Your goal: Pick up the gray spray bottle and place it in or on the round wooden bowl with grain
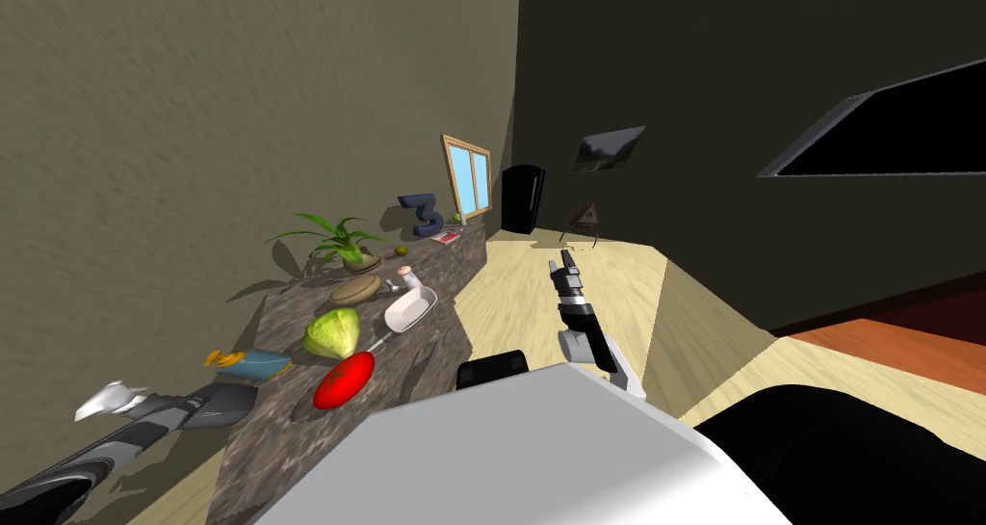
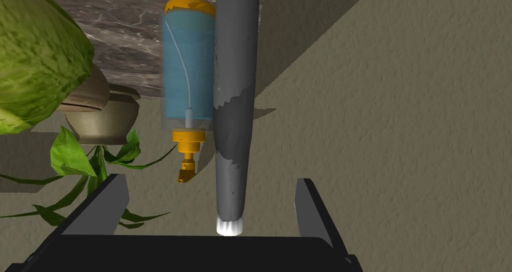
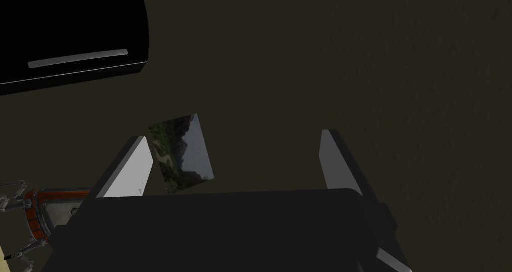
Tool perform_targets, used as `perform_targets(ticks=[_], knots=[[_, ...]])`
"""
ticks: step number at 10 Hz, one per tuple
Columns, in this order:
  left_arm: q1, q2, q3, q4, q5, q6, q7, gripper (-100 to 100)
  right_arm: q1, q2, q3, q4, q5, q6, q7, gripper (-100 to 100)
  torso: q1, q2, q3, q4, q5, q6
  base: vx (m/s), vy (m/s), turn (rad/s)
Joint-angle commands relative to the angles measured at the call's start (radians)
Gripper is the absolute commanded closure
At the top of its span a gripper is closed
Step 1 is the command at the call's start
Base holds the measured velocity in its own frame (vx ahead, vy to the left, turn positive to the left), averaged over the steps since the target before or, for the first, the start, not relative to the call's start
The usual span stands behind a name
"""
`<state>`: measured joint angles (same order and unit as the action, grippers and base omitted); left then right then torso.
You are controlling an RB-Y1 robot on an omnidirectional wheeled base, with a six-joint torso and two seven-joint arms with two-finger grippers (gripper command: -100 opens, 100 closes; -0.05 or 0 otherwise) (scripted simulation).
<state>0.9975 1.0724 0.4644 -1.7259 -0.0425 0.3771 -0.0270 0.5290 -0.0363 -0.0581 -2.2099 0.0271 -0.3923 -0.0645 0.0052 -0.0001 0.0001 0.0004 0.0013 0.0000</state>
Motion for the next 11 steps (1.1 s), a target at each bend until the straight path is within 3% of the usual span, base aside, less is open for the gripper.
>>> perform_targets(ticks=[1,4,5,6,7,8,9,11], knots=[[-0.019,-0.012,-0.016,0.029,-0.001,-0.007,-0.004,-100,0.0,0.0,0.0,0.0,0.0,0.0,0.0,0,0.0,0.0,0.0,0.0,0.0,0.0,-0.028,0.032,-0.096],[-0.056,-0.032,-0.044,0.087,-0.003,-0.024,-0.01,-100,0.0,0.0,0.0,0.0,0.0,0.0,0.0,0,0.0,0.0,0.0,0.0,0.0,0.0,-0.035,0.04,-0.123],[-0.051,-0.028,-0.04,0.076,-0.003,-0.019,-0.009,-100,0.0,0.0,0.0,0.0,0.0,0.0,0.0,0,-0.001,0.0,0.0,0.0,0.0,0.0,-0.01,0.01,-0.024],[-0.052,-0.028,-0.04,0.078,-0.003,-0.02,-0.009,0,0.0,0.0,0.0,0.0,0.0,0.0,0.0,0,-0.002,-0.001,-0.001,0.0,-0.001,-0.001,0.0,0.0,0.0],[-0.076,-0.043,-0.048,0.108,-0.014,-0.031,-0.016,-100,0.0,0.0,0.0,0.0,0.0,0.0,0.0,0,-0.003,-0.002,-0.001,0.0,-0.001,-0.001,-0.017,0.019,-0.059],[-0.067,-0.036,-0.045,0.096,-0.009,-0.026,-0.012,-100,0.0,0.0,0.0,0.0,0.0,0.0,0.0,0,-0.002,-0.002,-0.001,0.0,-0.001,0.0,-0.01,0.01,-0.026],[-0.069,-0.037,-0.046,0.099,-0.01,-0.028,-0.013,100,0.0,0.0,0.0,0.0,0.0,0.0,0.0,0,-0.002,-0.002,-0.001,0.0,-0.001,-0.001,0.0,0.0,0.0],[-0.068,-0.037,-0.046,0.098,-0.01,-0.027,-0.013,100,0.0,0.0,0.0,0.0,0.0,0.0,0.0,0,-0.003,-0.002,-0.001,0.0,-0.001,-0.001,0.0,0.0,0.0]])
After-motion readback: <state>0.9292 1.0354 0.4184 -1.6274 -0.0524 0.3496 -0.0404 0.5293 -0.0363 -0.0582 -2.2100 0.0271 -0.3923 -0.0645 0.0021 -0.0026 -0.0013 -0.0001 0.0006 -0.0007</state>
